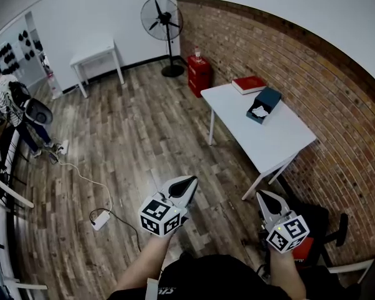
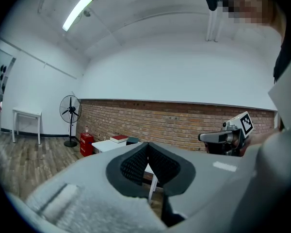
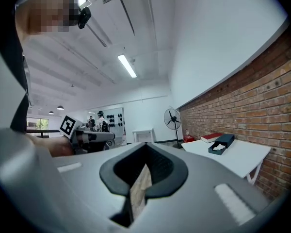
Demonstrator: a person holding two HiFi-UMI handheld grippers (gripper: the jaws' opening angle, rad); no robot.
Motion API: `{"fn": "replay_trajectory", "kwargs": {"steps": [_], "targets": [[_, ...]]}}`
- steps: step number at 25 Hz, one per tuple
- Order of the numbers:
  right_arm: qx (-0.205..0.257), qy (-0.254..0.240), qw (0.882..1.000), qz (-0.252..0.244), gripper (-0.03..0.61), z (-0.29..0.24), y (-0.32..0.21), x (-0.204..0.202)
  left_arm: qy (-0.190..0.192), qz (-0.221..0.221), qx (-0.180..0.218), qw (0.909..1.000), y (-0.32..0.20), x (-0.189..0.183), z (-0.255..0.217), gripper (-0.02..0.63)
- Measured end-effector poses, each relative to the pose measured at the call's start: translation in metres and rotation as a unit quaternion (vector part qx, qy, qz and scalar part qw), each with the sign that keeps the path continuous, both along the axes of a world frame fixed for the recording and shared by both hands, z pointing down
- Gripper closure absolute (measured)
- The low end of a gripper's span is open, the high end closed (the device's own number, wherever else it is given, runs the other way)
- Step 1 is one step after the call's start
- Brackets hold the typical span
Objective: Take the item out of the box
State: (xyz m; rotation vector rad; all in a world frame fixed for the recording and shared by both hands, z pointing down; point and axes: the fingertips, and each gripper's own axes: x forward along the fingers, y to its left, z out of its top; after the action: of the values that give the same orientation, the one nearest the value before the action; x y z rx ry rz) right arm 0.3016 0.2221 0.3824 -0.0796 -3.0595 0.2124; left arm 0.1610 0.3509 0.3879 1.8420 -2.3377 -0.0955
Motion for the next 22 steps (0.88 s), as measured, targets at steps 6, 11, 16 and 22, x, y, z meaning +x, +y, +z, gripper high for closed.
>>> {"fn": "replay_trajectory", "kwargs": {"steps": [6, 11, 16, 22], "targets": [[-0.008, 0.001, 1.000, -0.017, 0.578, 0.005, 0.050, -0.032, -0.004, 0.003, -0.003, 1.0000, 0.039, -0.014, 0.001, 0.615], [0.006, 0.013, 0.999, -0.049, 0.578, 0.015, 0.095, -0.044, -0.005, 0.008, -0.005, 0.9999, 0.060, -0.021, 0.004, 0.615], [-0.005, 0.020, 0.998, -0.053, 0.578, 0.021, 0.095, -0.053, 0.006, -0.007, -0.005, 0.9999, 0.071, -0.035, 0.013, 0.615], [-0.025, 0.019, 0.998, -0.054, 0.578, 0.028, 0.083, -0.082, 0.018, -0.014, -0.016, 0.9996, 0.068, -0.055, 0.026, 0.615]]}}
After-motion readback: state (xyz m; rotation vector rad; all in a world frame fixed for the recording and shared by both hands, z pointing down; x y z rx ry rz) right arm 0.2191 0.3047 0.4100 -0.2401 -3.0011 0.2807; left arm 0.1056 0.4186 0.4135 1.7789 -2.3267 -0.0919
